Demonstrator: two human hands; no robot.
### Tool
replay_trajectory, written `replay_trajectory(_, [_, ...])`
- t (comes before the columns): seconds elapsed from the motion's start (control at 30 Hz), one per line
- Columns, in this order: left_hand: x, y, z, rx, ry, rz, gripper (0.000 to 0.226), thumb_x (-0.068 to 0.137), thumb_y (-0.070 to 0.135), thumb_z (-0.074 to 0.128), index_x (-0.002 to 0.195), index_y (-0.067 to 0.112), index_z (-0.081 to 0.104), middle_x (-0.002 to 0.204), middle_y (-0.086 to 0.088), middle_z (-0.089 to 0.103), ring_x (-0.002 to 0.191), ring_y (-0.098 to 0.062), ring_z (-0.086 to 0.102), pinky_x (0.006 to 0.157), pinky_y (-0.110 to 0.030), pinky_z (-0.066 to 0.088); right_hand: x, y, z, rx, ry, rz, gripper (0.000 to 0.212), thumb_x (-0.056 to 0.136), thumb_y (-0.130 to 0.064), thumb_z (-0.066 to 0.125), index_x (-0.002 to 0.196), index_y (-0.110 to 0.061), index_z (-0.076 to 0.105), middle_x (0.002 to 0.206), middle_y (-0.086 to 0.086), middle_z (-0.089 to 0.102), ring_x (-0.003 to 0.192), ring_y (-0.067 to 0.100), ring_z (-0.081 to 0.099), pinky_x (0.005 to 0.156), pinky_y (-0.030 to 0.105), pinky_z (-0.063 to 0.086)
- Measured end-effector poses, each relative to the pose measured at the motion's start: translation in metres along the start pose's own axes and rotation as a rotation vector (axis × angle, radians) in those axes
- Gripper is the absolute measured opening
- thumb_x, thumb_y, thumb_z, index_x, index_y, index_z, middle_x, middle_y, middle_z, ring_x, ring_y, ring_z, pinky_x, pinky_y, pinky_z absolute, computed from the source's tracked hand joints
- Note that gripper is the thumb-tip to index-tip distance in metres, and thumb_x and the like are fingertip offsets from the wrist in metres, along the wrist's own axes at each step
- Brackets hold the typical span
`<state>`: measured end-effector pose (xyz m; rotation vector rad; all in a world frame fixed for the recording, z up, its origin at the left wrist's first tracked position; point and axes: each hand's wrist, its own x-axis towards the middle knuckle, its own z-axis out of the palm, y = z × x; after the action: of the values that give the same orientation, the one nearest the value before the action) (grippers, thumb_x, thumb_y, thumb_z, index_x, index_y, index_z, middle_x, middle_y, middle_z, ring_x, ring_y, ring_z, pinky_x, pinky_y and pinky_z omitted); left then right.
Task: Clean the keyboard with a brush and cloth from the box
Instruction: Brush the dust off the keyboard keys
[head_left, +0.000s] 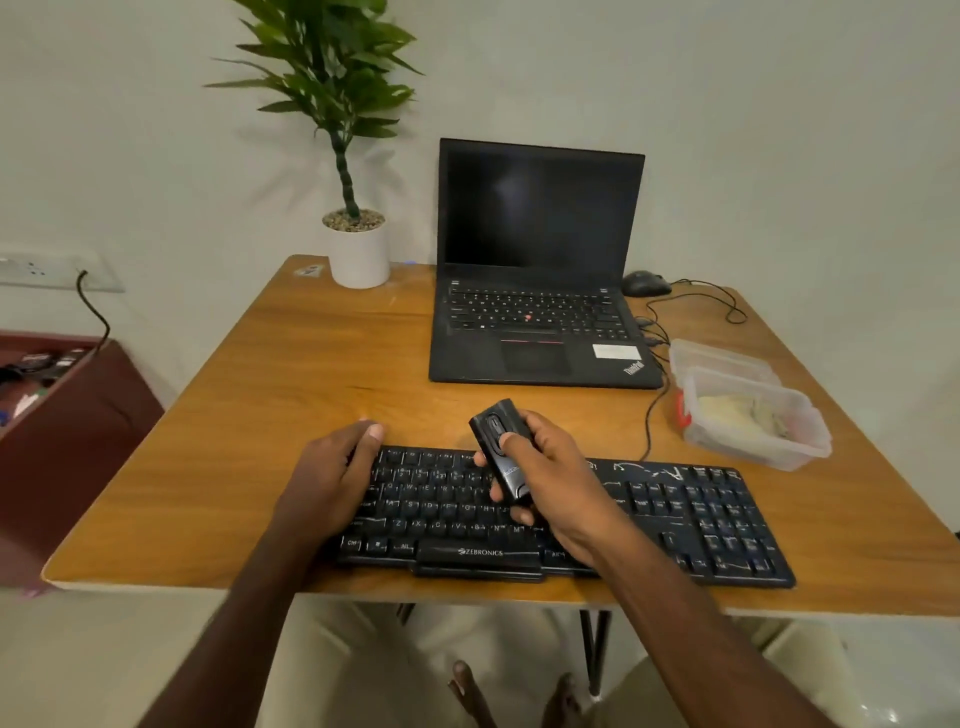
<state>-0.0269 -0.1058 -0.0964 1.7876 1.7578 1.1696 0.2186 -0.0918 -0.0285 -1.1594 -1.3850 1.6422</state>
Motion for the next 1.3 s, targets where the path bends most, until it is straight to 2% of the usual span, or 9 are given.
replay_trajectory(0.13, [0.000,-0.003,-0.001,0.030,-0.001,0.016,0.063,0.101,0.053,0.030,0.089,0.001,0.064,0.075,-0.013,0.066,0.072,-0.014,0.060,0.069,-0.015,0.041,0.000,0.002,0.009,-0.058,-0.010,-0.002,0.021,0.107,-0.022,0.045,0.124,-0.026,0.058,0.102,0.014,0.073,0.062,0.016,0.061,0.039,0.024,0.031])
replay_trajectory(0.27, [0.000,-0.003,0.000,0.027,0.023,0.024,0.057,0.102,0.053,0.030,0.083,0.009,0.062,0.071,-0.002,0.063,0.067,-0.017,0.058,0.067,-0.038,0.044,0.001,0.005,0.010,-0.069,-0.029,-0.014,0.021,0.107,-0.027,0.047,0.123,-0.022,0.060,0.097,0.014,0.074,0.061,0.018,0.061,0.037,0.022,0.031])
replay_trajectory(0.33, [0.000,-0.004,-0.001,0.032,0.041,0.020,0.056,0.101,0.053,0.031,0.083,0.009,0.062,0.078,-0.002,0.067,0.071,-0.015,0.059,0.072,-0.039,0.047,0.001,0.006,0.008,-0.070,-0.028,-0.027,0.021,0.107,-0.029,0.048,0.120,-0.021,0.061,0.095,0.014,0.074,0.060,0.020,0.061,0.037,0.023,0.030])
replay_trajectory(0.5, [-0.001,-0.004,0.001,0.070,0.065,-0.015,0.066,0.098,0.055,0.031,0.096,0.003,0.071,0.108,-0.006,0.074,0.101,0.004,0.058,0.084,-0.001,0.037,0.000,0.005,-0.003,-0.096,-0.037,-0.044,0.021,0.106,-0.033,0.050,0.117,-0.019,0.062,0.091,0.014,0.074,0.059,0.023,0.061,0.036,0.022,0.030])
replay_trajectory(0.63, [-0.002,-0.003,0.002,0.081,0.092,-0.028,0.067,0.098,0.058,0.031,0.102,0.006,0.073,0.116,-0.007,0.072,0.111,-0.006,0.061,0.088,-0.017,0.045,0.000,0.000,-0.011,-0.099,-0.048,-0.058,0.021,0.105,-0.032,0.052,0.117,-0.020,0.063,0.091,0.014,0.075,0.058,0.023,0.062,0.035,0.023,0.031])
replay_trajectory(0.77, [-0.005,0.004,-0.007,0.007,0.028,-0.066,0.056,0.092,0.067,0.037,0.107,0.022,0.067,0.103,0.002,0.072,0.094,-0.008,0.064,0.086,-0.040,0.052,0.001,0.000,-0.021,-0.116,-0.071,-0.068,0.021,0.101,-0.028,0.059,0.122,-0.026,0.063,0.095,0.009,0.072,0.065,0.018,0.065,0.038,0.025,0.037])
replay_trajectory(0.9, [-0.022,-0.013,-0.021,0.194,-0.166,-0.092,0.079,0.083,0.083,0.043,0.145,0.034,0.042,0.139,0.003,0.055,0.129,-0.017,0.048,0.114,-0.050,0.032,0.008,-0.003,-0.029,-0.387,-0.054,-0.169,0.038,0.090,-0.017,0.074,0.125,-0.029,0.064,0.094,-0.004,0.069,0.067,0.006,0.066,0.054,0.018,0.047])
replay_trajectory(1.07, [-0.038,-0.008,-0.028,0.355,-0.172,-0.038,0.107,0.067,0.096,0.042,0.150,0.029,0.034,0.152,0.006,0.044,0.143,-0.010,0.032,0.124,-0.044,0.008,0.030,-0.011,-0.010,-0.533,0.086,-0.324,0.037,0.069,-0.031,0.092,0.092,-0.029,0.063,0.091,-0.008,0.070,0.083,0.011,0.067,0.067,0.033,0.059])
replay_trajectory(1.3, [-0.040,-0.009,-0.023,0.436,-0.187,-0.017,0.113,0.068,0.098,0.032,0.155,0.027,0.027,0.160,0.005,0.033,0.148,-0.003,0.016,0.124,-0.046,0.004,0.062,-0.023,0.032,-0.641,0.083,-0.497,0.026,0.076,-0.036,0.086,0.088,-0.018,0.071,0.077,-0.007,0.067,0.072,0.010,0.061,0.061,0.026,0.046])
